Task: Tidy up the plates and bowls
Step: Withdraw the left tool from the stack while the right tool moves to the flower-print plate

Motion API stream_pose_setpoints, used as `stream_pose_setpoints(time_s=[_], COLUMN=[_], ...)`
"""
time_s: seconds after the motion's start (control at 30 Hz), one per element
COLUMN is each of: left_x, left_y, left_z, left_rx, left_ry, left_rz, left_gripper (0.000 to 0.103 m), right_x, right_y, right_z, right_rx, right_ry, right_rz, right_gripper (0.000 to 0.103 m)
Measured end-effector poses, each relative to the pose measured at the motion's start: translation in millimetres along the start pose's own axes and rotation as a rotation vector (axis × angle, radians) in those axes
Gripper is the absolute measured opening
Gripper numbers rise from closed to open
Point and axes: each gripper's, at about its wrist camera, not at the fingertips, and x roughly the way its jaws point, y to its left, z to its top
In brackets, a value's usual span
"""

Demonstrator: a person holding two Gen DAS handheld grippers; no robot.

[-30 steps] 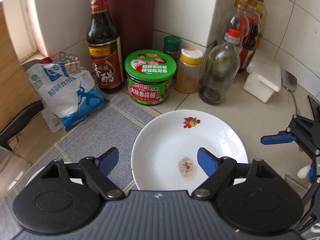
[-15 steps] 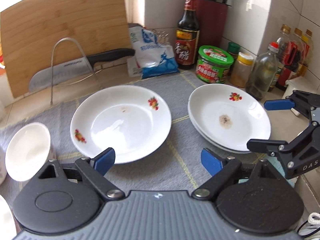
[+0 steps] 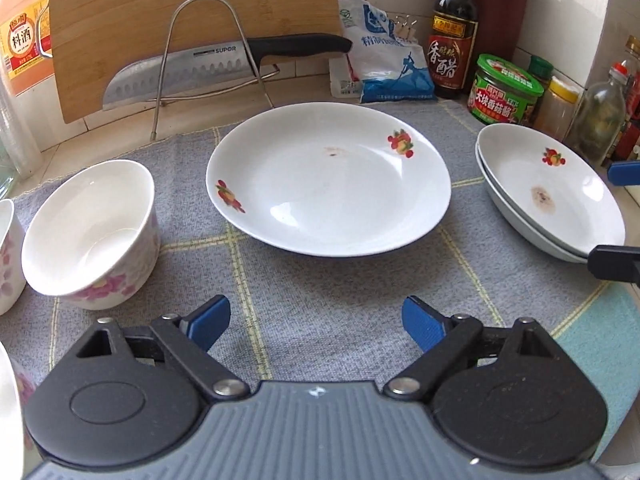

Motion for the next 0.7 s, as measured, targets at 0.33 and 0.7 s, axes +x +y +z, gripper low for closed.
stream_pose_setpoints(time_s=[0.33,0.7], left_x=[21,34], left_y=[-3,-3], left_z=[9,22], left_rx=[0.022,0.008], left_ry=[-0.009,-0.029], left_rz=[0.002,0.008], left_gripper=[0.100,0.103], right_x=[14,54], right_y=[-5,-22], right_z=[8,36], right_rx=[0.004,0.045], right_ry=[0.024,0.031], right_rz=[0.006,0.113], right_gripper=[0.103,0.103])
